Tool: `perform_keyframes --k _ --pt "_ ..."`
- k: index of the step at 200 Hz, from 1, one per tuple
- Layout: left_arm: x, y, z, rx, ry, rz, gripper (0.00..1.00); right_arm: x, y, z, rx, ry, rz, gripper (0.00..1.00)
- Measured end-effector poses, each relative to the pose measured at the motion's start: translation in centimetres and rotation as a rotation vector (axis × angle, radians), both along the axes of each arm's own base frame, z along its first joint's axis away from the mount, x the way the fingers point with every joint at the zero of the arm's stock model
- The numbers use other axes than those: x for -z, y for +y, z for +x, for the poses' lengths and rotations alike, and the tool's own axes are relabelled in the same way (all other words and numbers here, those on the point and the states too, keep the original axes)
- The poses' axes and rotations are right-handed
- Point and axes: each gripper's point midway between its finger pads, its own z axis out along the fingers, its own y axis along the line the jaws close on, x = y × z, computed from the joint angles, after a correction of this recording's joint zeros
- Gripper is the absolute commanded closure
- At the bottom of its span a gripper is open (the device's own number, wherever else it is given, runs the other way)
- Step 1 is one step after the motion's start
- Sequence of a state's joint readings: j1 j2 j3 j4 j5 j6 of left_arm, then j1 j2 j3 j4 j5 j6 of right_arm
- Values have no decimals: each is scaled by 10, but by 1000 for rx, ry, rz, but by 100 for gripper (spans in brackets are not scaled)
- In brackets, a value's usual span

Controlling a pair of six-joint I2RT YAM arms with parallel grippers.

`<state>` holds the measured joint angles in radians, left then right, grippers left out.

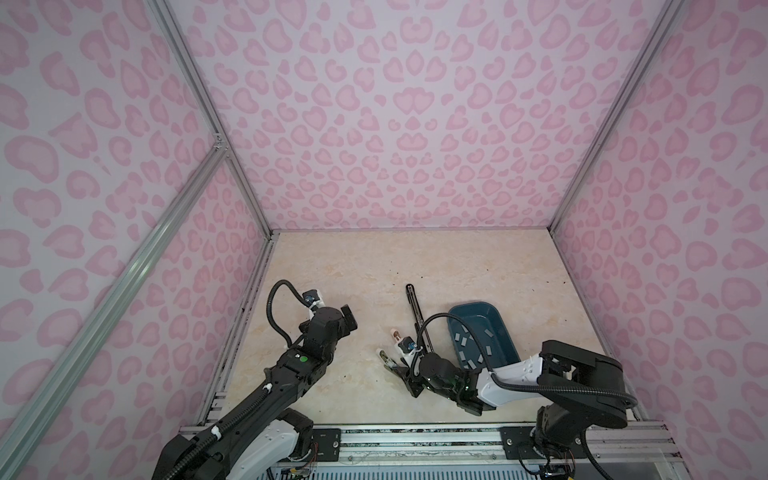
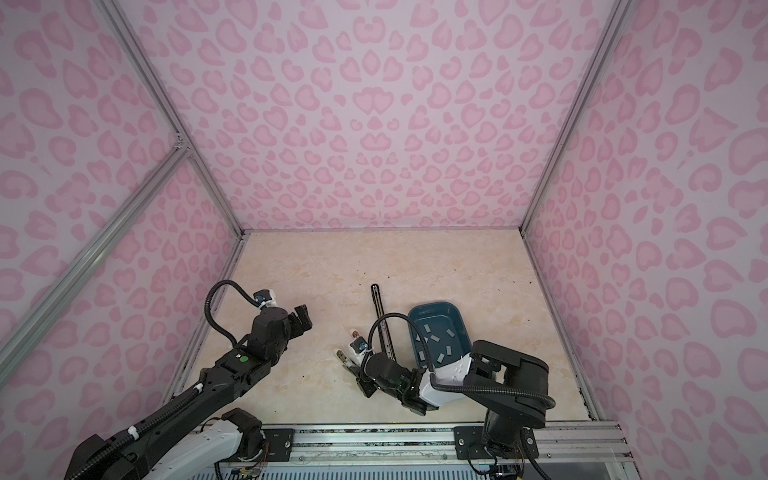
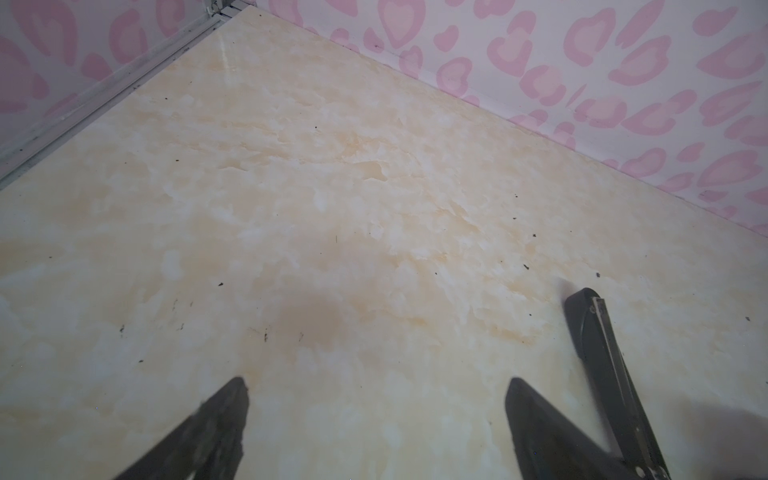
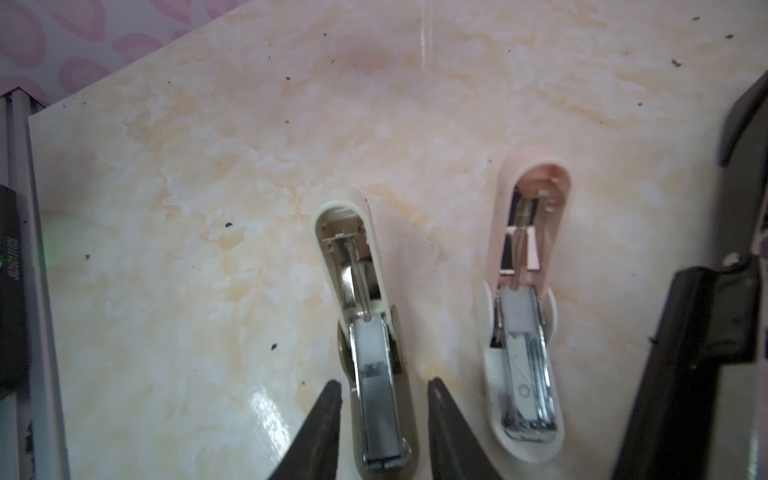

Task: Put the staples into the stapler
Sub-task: 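Open the right gripper to release the strip into the white stapler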

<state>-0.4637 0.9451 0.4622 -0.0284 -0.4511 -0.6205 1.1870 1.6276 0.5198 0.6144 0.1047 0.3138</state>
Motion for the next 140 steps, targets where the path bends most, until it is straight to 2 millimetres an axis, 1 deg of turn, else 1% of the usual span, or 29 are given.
perform_keyframes --k 18,29,43,57,75,97,106,116,140 --pt "-1 -1 0 5 0 -5 3 -11 -1 0 2 -11 19 63" --pt "-5 -3 1 12 -4 -15 3 -15 -2 0 8 -16 24 65" --pt "-15 -9 0 25 -18 -70 3 -17 -5 3 32 -21 19 71" --pt "-24 -19 -3 49 -40 -170 3 -15 -9 8 63 -29 -6 77" --pt "-26 -32 -10 95 -42 -290 3 -12 -14 15 115 -27 -21 82" --pt "-30 -40 -17 153 -34 -310 3 3 -21 18 152 -12 -75 84" --pt "-27 -39 -19 168 -21 -282 3 9 -22 18 159 -2 -94 85" --pt "-19 -37 -22 174 4 -246 3 14 -22 18 162 6 -109 85" --pt "14 -20 -34 145 101 -114 3 26 -22 18 165 24 -145 85"
